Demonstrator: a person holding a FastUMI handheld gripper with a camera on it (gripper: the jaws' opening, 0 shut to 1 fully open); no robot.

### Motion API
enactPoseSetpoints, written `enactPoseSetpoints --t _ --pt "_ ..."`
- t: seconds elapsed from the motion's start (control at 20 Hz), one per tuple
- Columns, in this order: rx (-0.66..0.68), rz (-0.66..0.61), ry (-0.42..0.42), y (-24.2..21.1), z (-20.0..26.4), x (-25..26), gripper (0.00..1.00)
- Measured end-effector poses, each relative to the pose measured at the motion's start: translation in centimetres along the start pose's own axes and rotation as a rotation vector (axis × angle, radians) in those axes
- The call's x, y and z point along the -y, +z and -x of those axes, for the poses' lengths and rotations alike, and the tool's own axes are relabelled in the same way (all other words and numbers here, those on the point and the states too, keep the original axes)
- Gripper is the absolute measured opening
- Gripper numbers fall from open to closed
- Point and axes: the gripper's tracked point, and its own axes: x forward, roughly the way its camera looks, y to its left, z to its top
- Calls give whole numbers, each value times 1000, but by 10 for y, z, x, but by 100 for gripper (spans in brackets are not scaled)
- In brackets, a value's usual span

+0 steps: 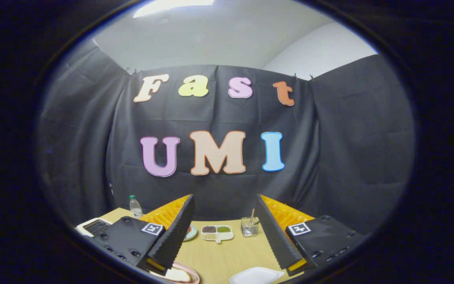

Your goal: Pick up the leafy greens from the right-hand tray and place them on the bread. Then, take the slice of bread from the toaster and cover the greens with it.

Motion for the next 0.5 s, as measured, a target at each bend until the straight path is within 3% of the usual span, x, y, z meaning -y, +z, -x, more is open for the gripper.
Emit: enactPoseSetpoints --t 0.15,0.5 --pt "5 35 2 -7 3 8 99" --pt "-81 -22 43 -26 21 15 99"
